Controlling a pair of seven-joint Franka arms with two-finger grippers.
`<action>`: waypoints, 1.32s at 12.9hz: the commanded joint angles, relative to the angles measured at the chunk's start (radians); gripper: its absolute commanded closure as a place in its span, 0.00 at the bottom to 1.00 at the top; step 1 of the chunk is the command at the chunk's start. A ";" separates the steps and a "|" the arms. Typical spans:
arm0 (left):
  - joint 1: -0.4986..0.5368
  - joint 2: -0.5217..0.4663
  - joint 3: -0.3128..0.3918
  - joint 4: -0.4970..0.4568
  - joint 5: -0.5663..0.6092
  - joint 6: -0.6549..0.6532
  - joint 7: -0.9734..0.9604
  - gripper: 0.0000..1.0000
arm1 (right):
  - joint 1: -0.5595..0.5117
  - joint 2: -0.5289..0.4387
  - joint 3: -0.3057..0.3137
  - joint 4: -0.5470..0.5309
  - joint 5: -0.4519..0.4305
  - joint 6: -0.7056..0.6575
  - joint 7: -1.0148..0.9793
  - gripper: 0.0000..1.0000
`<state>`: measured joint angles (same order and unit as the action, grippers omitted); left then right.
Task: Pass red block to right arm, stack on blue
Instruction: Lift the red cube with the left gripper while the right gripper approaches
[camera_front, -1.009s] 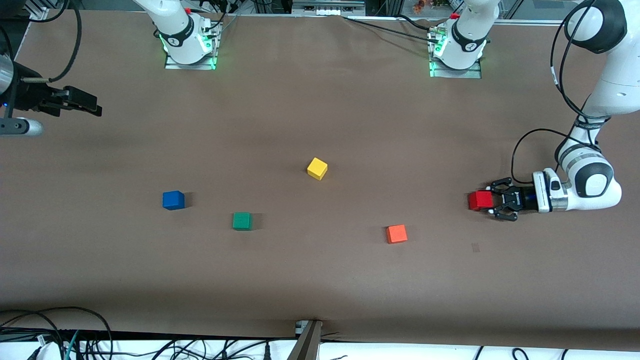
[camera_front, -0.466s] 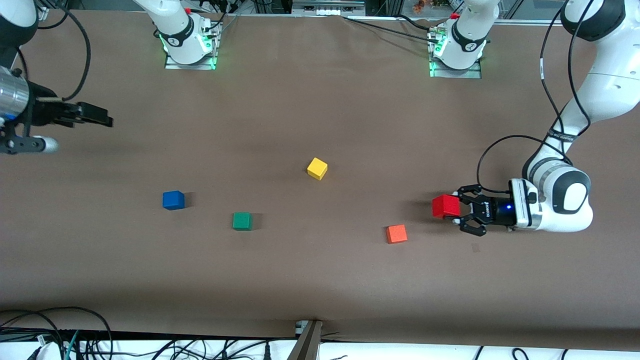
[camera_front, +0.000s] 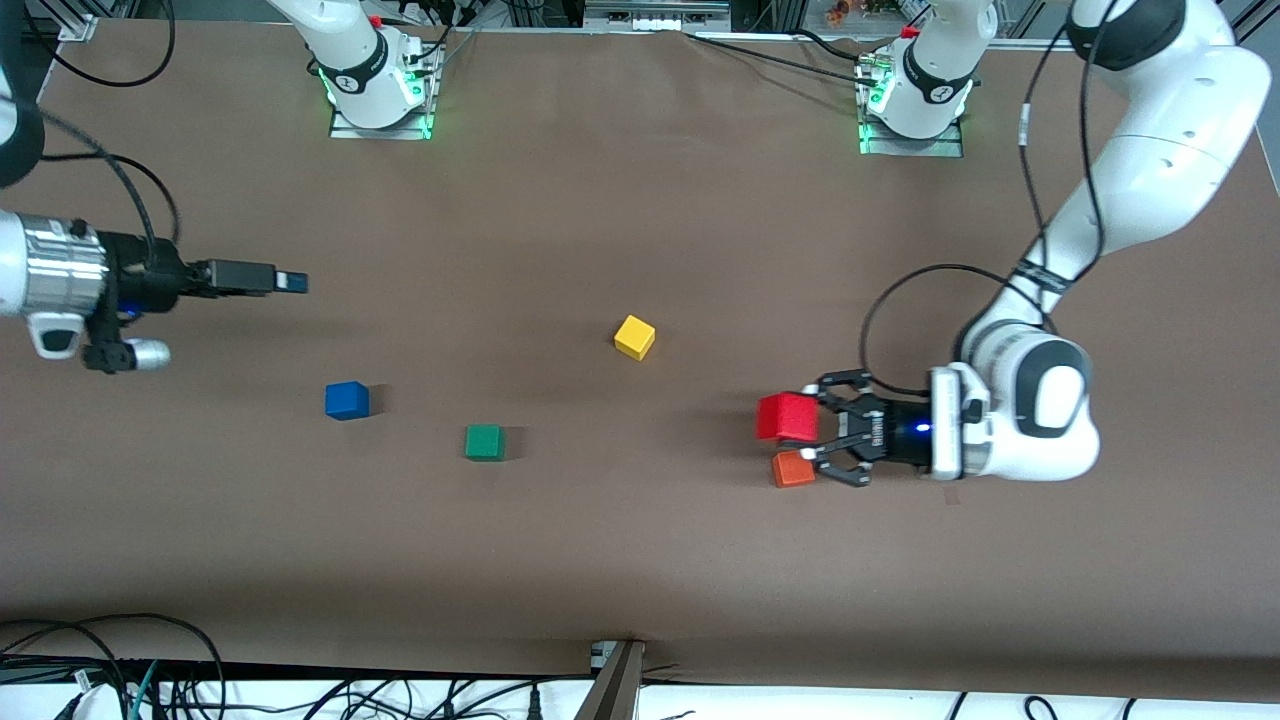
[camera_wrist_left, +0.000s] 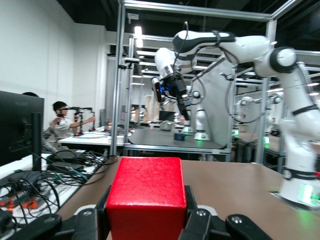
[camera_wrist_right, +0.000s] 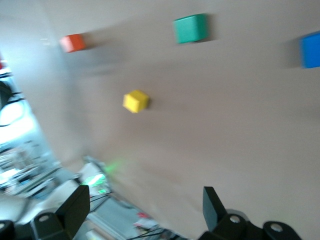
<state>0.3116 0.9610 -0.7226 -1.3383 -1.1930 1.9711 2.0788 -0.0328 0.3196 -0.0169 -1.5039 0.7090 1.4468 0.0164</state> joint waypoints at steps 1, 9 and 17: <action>-0.116 -0.019 -0.049 0.092 -0.025 0.194 -0.042 1.00 | -0.001 0.079 0.012 0.021 0.176 0.013 -0.035 0.00; -0.509 -0.016 -0.040 0.366 -0.214 0.655 -0.284 1.00 | 0.148 0.210 0.025 0.112 0.475 0.187 -0.167 0.00; -0.516 -0.018 -0.035 0.373 -0.214 0.666 -0.293 1.00 | 0.137 0.199 0.023 0.243 0.477 0.096 -0.147 0.00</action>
<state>-0.1953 0.9395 -0.7604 -0.9918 -1.3812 2.6399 1.7872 0.1124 0.5166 0.0034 -1.3181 1.1680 1.5648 -0.1529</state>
